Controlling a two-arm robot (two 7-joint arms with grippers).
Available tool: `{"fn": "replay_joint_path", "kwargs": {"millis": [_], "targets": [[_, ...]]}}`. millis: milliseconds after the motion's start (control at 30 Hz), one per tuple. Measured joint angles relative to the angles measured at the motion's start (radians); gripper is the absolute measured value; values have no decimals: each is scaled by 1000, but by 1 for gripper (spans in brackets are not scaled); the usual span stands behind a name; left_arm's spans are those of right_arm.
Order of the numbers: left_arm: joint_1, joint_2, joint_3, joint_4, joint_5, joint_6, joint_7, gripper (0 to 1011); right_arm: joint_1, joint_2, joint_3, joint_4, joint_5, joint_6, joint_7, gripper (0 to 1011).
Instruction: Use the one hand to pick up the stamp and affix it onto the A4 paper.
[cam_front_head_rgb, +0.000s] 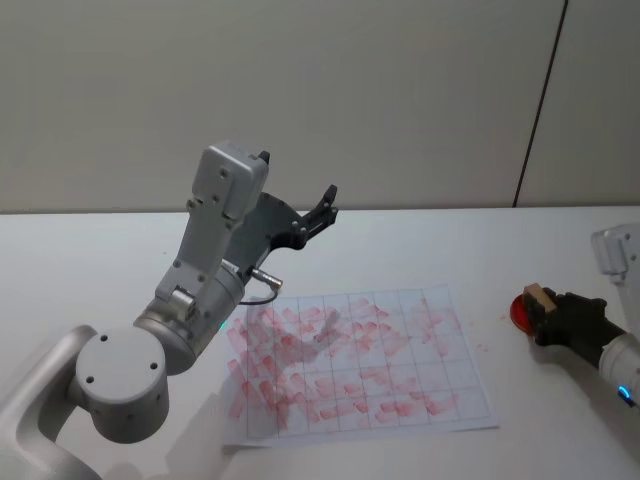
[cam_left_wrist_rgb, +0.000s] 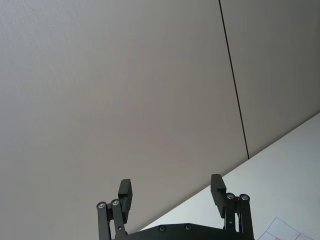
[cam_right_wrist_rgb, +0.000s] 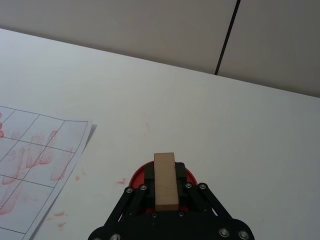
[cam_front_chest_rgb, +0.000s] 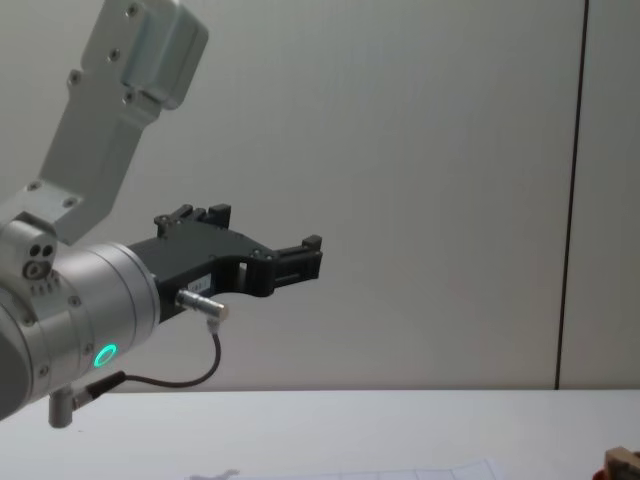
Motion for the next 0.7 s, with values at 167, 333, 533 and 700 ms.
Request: {"fn": "replay_joint_path", "kwargs": {"millis": [167,333,533,700], "targets": [[0,0,0,0,0,0,0,1001,2,-3,-3,16,-6,-3,1,225],[0,0,0,0,0,0,0,1001,3,-4,-4,22,-8,-7,0,226],[0,0,0,0,0,0,0,1001,-3,-2,-2,6,-6,-16,-6,225],[0,0,0,0,0,0,0,1001,-12,1,1,-33,6,-23,-14,226]]}}
